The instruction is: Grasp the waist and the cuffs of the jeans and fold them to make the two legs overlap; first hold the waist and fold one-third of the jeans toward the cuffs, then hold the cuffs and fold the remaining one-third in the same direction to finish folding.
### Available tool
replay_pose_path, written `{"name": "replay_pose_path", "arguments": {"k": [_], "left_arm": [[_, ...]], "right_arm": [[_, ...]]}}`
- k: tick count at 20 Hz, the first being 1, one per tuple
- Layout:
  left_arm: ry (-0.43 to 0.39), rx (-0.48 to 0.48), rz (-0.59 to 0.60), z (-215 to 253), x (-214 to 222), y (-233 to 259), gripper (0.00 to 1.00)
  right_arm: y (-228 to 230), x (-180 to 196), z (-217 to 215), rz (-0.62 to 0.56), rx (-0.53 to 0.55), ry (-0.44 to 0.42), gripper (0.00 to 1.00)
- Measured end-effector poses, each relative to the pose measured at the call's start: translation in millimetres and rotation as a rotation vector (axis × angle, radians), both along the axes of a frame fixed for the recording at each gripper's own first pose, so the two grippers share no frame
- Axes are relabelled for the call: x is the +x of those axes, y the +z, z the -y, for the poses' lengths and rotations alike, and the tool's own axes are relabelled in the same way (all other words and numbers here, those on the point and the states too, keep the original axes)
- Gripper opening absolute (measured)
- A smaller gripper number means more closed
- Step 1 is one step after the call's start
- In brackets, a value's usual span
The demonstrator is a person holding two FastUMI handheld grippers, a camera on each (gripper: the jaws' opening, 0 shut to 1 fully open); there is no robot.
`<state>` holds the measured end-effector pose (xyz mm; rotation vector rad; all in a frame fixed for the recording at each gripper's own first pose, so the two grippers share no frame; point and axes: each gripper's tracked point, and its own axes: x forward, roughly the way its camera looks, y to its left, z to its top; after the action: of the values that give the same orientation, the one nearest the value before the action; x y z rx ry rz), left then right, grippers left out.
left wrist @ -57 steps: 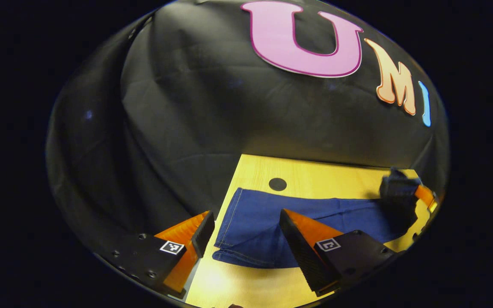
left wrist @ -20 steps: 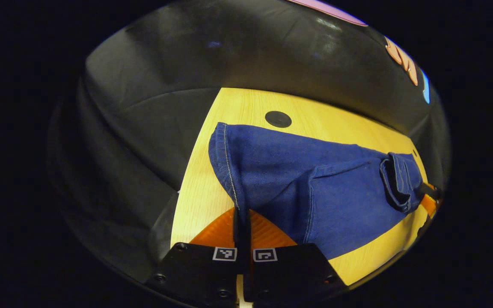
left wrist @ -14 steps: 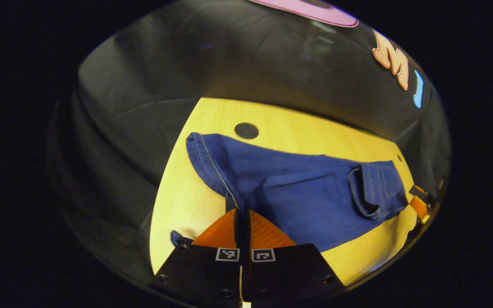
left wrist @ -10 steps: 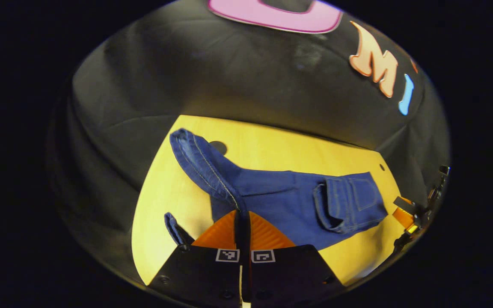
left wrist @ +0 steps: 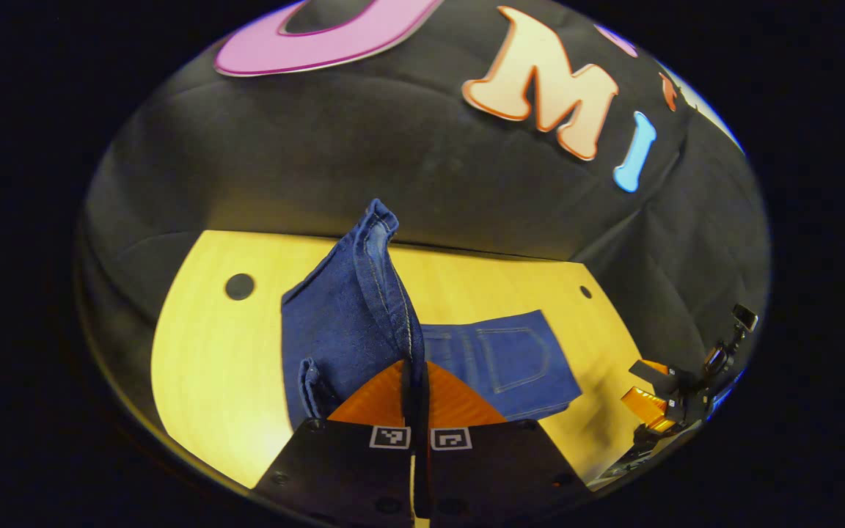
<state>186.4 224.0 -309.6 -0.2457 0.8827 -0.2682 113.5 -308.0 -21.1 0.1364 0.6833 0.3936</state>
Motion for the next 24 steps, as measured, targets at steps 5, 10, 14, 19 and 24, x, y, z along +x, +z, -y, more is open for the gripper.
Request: {"name": "replay_pose_path", "arguments": {"k": [5, 10, 14, 19, 24], "left_arm": [[-0.07, -0.112, -0.011, 115, 16, 2, 0.0], [-0.115, -0.013, -0.072, 185, 8, -46, 0.0], [-0.037, 0.083, -0.062, 206, -1, -79, 0.0], [0.012, 0.165, 0.277, 213, -10, 12, 0.95], [0.149, 0.302, 0.613, 170, -75, 156, 0.95]], "right_arm": [[15, -8, 46, 0.015, -0.008, -0.055, 0.98], [22, -23, 97, 0.011, -0.024, -0.114, 0.98], [25, -37, 128, -0.006, -0.023, -0.142, 0.98], [68, -30, 131, 0.12, 0.032, -0.107, 0.98], [185, -7, 111, 0.431, 0.056, -0.122, 0.98]]}}
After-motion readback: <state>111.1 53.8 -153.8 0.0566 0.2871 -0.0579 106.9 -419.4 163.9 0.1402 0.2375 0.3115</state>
